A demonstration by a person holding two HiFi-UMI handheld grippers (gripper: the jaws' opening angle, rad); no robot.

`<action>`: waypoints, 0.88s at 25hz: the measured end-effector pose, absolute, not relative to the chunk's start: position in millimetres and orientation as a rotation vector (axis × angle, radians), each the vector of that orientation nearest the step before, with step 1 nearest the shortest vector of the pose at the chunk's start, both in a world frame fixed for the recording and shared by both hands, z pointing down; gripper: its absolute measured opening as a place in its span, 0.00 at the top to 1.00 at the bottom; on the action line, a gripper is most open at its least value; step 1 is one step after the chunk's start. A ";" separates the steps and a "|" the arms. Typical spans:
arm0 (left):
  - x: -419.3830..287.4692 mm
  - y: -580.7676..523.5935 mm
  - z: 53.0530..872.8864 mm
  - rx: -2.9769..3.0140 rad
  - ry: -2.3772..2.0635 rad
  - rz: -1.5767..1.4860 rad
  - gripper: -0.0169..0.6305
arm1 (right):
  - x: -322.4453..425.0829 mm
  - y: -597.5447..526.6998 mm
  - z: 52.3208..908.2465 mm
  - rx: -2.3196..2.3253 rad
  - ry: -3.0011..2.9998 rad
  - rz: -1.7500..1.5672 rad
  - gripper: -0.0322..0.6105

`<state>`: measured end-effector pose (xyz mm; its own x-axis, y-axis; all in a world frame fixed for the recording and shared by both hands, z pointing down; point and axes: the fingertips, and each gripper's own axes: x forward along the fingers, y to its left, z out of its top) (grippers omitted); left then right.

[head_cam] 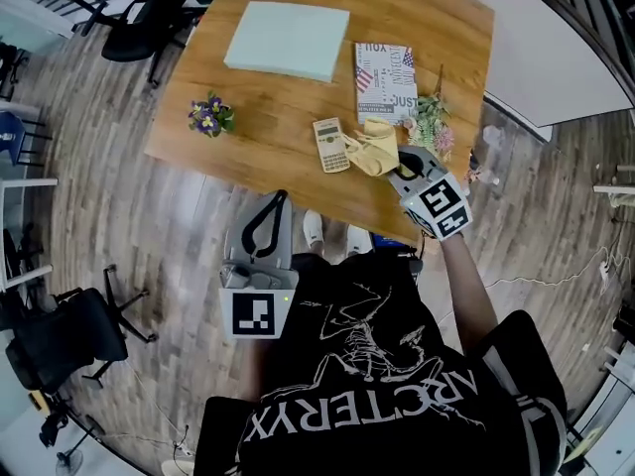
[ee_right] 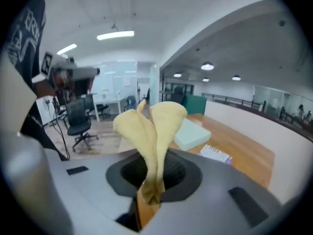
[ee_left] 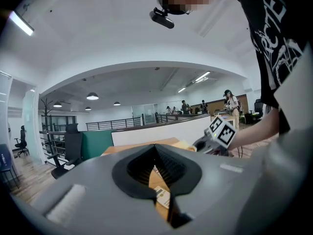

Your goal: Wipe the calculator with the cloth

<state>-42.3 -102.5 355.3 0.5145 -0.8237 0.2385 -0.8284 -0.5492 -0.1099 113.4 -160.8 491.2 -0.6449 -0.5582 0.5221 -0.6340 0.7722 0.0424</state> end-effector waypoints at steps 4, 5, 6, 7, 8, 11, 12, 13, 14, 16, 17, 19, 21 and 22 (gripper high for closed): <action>-43.0 -109.1 348.6 2.765 -1.465 0.407 0.96 | 142.0 -147.9 399.4 1.107 -2.629 0.065 0.86; -42.4 -109.9 346.9 2.785 -1.458 0.408 0.96 | 146.4 -143.6 383.4 1.150 -2.647 0.031 0.86; -41.7 -110.8 345.5 2.798 -1.454 0.404 0.96 | 150.3 -140.2 370.6 1.192 -2.653 -0.004 0.86; -41.1 -111.9 344.5 2.803 -1.453 0.399 0.96 | 154.0 -138.0 360.8 1.235 -2.649 -0.040 0.86; -41.1 -112.7 344.6 2.804 -1.451 0.402 0.96 | 156.9 -136.6 353.0 1.277 -2.638 -0.076 0.86; -41.9 -114.5 343.1 2.823 -1.445 0.426 0.96 | 158.4 -134.6 336.4 1.373 -2.612 -0.163 0.86; -41.3 -115.0 341.1 2.829 -1.447 0.415 0.96 | 156.8 -134.1 333.1 1.387 -2.613 -0.177 0.86; -40.5 -115.2 340.0 2.823 -1.451 0.400 0.96 | 155.2 -133.9 331.0 1.393 -2.618 -0.185 0.86; -39.4 -115.1 340.2 2.811 -1.452 0.395 0.96 | 153.8 -134.0 329.9 1.394 -2.625 -0.188 0.86; -36.6 -115.0 341.6 2.805 -1.448 0.414 0.96 | 152.8 -135.3 328.6 1.389 -2.636 -0.192 0.86; -35.0 -115.6 340.9 2.819 -1.446 0.424 0.96 | 152.7 -136.3 327.9 1.386 -2.639 -0.196 0.86; -33.0 -117.1 338.5 2.845 -1.448 0.424 0.96 | 151.9 -138.1 326.4 1.378 -2.643 -0.210 0.86; -32.6 -117.0 338.3 2.838 -1.453 0.406 0.96 | 150.9 -138.1 325.8 1.375 -2.647 -0.214 0.86; -32.2 -116.4 339.0 2.834 -1.453 0.405 0.96 | 151.0 -137.7 325.5 1.379 -2.650 -0.212 0.86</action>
